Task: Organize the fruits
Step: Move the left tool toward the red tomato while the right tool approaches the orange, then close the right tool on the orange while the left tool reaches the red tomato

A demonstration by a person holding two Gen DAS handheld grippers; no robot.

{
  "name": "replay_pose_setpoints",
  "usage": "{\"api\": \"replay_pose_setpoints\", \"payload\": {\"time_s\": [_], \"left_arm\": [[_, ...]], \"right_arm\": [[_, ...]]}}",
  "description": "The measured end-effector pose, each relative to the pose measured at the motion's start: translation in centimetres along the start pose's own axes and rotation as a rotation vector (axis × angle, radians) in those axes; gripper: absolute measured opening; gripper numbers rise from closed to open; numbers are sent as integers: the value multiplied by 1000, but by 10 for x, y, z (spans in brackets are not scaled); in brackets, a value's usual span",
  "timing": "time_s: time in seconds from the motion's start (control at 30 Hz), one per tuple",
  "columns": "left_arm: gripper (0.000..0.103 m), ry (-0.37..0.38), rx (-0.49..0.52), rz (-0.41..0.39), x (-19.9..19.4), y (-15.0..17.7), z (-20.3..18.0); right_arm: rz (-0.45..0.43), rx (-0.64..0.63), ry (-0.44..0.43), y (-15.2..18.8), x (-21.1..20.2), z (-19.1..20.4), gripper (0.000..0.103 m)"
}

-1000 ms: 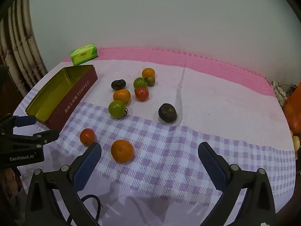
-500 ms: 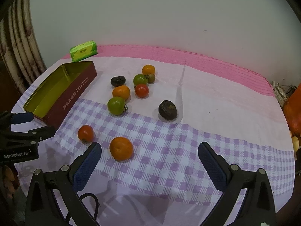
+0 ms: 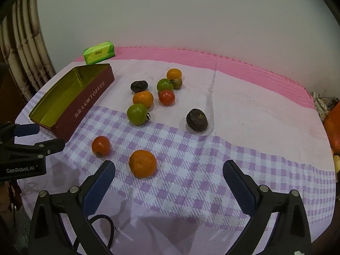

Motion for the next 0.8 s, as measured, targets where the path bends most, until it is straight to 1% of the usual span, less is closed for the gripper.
{"api": "replay_pose_setpoints", "payload": {"time_s": [0.47, 0.57, 0.8], "left_arm": [[81, -1, -2, 20, 6, 3, -1], [81, 0, -2, 24, 7, 4, -2], [81, 9, -8, 29, 10, 3, -1]], "right_arm": [[27, 2, -30, 5, 8, 3, 95], [37, 1, -38, 7, 10, 4, 92], [55, 2, -57, 9, 16, 5, 81]]}}
Point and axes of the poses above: each gripper's, at about its wrist camera, not at the fingertips, and x roughly the way its jaws point, z to its left, y to its underside, the point moved 3 cm from there along x, roughly the way its jaws point, and after that the axes turned 1 degree about y, right-handed, at the moved point
